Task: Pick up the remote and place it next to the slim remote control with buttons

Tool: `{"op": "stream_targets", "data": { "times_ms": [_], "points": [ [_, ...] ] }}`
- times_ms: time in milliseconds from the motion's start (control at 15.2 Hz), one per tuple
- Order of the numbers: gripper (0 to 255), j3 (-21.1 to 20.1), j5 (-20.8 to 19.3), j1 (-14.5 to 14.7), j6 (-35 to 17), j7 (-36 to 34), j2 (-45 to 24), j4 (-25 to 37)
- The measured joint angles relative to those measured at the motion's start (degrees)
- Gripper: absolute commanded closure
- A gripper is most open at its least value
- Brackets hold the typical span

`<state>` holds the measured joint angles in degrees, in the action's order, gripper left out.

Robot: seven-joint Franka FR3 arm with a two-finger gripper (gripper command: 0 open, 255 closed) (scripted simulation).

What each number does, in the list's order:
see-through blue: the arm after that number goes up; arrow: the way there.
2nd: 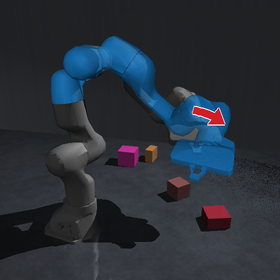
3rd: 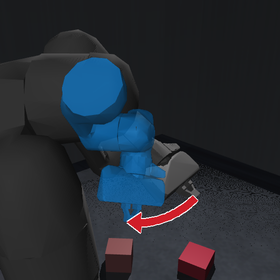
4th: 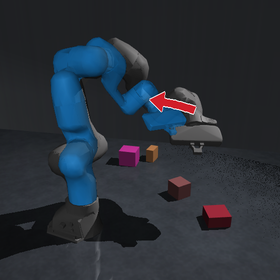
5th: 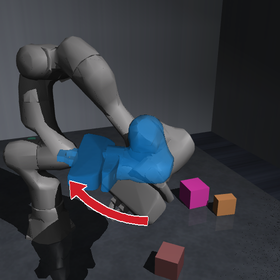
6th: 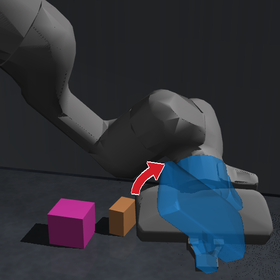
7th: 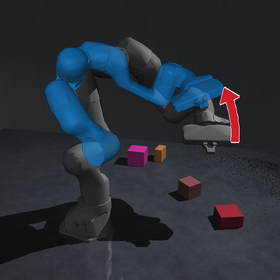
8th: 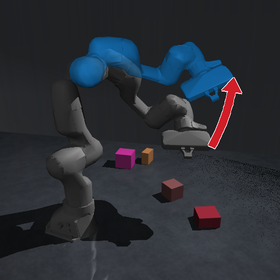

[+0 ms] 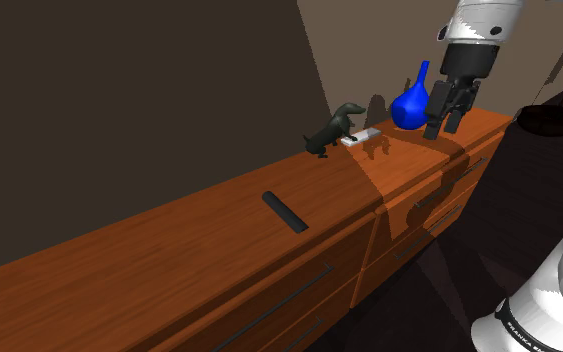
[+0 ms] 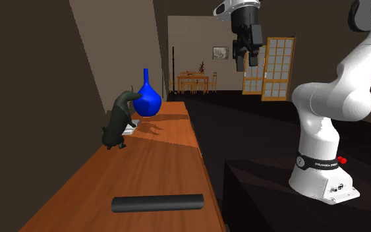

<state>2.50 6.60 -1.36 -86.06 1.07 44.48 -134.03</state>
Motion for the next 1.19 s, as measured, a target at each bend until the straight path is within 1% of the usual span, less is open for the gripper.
{"op": "stream_targets", "data": {
  "times_ms": [66,198,462,660,858,1188],
  "points": [
    [0,0.00,0.00,0.00,0.00,0.00,0.00,0.00],
    [0,-0.93,0.56,0.23,-1.98,-0.88,-1.24,-0.54],
    [0,-4.10,2.37,1.08,-9.05,-3.81,-5.33,-2.82],
    [0,-6.70,3.61,1.80,-14.58,-6.28,-9.57,-3.44],
    [0,-8.93,4.26,2.22,-20.05,-8.42,-15.25,-2.59],
    [0,-12.26,4.41,2.72,-28.40,-12.10,-23.80,-1.43]
  ]
}}
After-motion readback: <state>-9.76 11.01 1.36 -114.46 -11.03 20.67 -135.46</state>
